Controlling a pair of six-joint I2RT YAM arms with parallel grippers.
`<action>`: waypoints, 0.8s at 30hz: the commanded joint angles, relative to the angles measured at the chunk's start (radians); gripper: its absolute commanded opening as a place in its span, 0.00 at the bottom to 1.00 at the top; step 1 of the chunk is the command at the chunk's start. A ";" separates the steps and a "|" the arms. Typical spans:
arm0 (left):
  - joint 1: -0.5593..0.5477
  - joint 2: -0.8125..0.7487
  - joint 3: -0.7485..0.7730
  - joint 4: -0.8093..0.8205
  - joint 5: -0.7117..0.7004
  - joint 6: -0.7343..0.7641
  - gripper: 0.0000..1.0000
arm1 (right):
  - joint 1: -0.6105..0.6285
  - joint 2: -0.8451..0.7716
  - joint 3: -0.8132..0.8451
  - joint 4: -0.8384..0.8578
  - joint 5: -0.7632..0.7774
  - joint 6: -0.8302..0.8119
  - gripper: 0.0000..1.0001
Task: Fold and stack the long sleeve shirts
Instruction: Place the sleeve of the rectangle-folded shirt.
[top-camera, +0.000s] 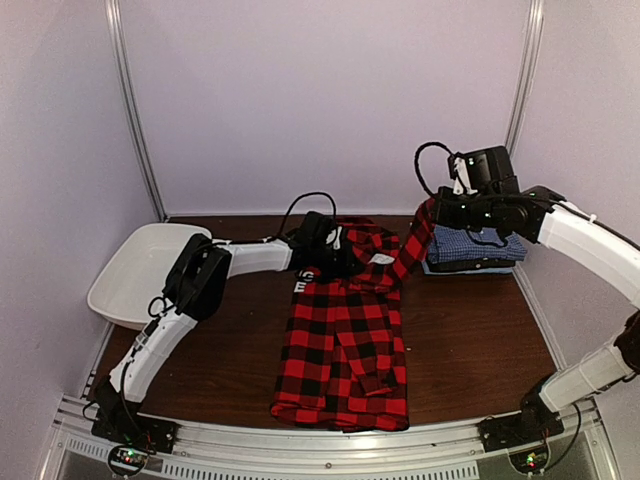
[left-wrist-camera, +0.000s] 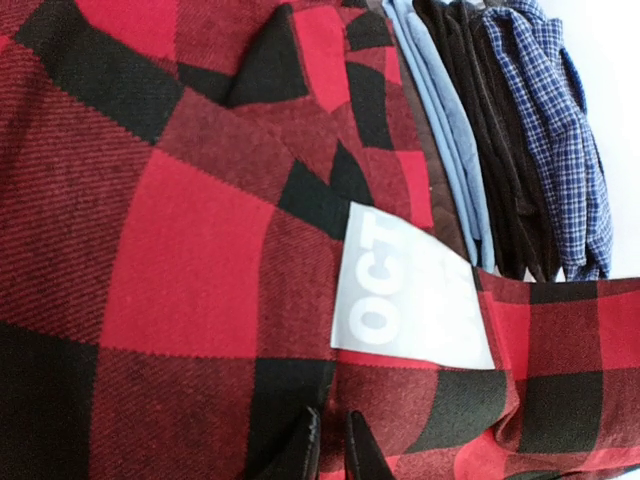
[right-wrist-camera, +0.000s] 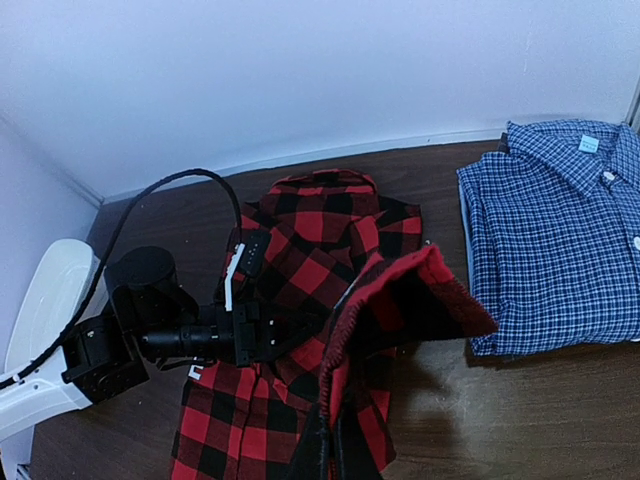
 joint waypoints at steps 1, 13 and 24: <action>0.005 0.038 0.056 0.030 0.004 -0.020 0.12 | 0.008 -0.036 -0.005 0.006 -0.091 0.007 0.00; 0.038 -0.080 0.042 0.012 0.045 0.002 0.12 | 0.239 0.165 0.052 -0.028 -0.172 -0.092 0.00; 0.154 -0.421 -0.373 -0.002 0.002 0.075 0.09 | 0.406 0.386 0.010 0.051 -0.293 -0.100 0.00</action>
